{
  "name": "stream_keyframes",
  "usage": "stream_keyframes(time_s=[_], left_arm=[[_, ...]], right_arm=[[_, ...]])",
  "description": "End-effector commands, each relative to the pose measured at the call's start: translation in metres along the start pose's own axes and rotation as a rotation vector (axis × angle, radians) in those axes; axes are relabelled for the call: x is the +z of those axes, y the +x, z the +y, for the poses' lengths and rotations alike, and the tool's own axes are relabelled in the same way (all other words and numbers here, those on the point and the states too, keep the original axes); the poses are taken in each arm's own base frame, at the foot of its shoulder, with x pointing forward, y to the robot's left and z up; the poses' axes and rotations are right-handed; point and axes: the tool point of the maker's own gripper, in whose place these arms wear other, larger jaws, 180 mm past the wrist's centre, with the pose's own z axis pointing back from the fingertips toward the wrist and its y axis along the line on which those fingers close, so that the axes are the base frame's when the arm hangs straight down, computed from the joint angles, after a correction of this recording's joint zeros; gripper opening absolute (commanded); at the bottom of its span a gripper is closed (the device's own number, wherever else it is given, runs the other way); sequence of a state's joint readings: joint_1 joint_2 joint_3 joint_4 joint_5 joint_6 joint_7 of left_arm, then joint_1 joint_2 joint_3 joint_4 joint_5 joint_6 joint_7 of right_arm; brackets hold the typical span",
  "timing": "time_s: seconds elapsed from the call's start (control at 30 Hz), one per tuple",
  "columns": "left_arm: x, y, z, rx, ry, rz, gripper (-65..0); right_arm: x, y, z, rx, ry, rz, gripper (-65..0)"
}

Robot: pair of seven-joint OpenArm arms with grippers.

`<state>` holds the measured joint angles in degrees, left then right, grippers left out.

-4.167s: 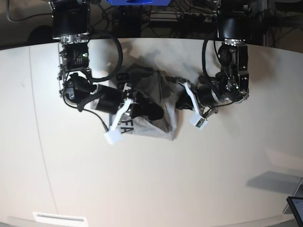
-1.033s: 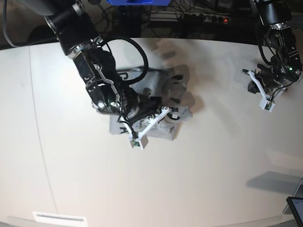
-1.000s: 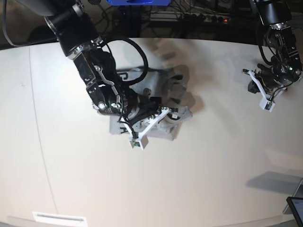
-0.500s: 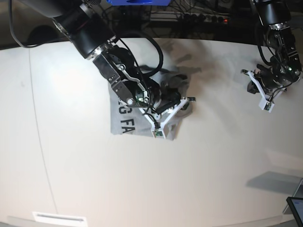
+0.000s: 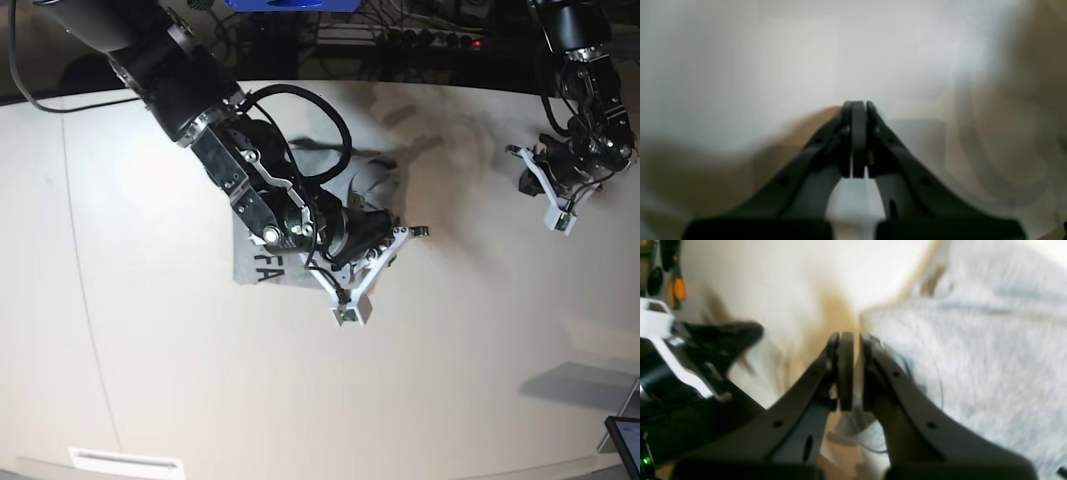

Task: Fold the T-shirt properly
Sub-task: 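Press and smooth the bundle with the right gripper while the left withdraws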

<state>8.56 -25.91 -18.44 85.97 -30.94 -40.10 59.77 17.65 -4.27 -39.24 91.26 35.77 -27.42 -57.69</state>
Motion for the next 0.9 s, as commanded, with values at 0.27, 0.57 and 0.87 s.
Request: stream_keyframes(time_s=[0.27, 0.57, 0.87], left_arm=[[0.007, 0.013, 0.009, -0.012, 0.02, -0.037, -65.0], [0.006, 0.013, 0.007, -0.015, 0.015, -0.037, -65.0], [0.005, 0.016, 0.006, -0.012, 0.012, -0.044, -65.0]], right_arm=[[-0.029, -0.008, -0.058, -0.061, -0.138, 0.023, -62.0], [0.011, 0.003, -0.039, -0.046, -0.057, -0.057, -62.0], [0.052, -0.031, -0.035, -0.2, 0.019, -0.038, -62.0]])
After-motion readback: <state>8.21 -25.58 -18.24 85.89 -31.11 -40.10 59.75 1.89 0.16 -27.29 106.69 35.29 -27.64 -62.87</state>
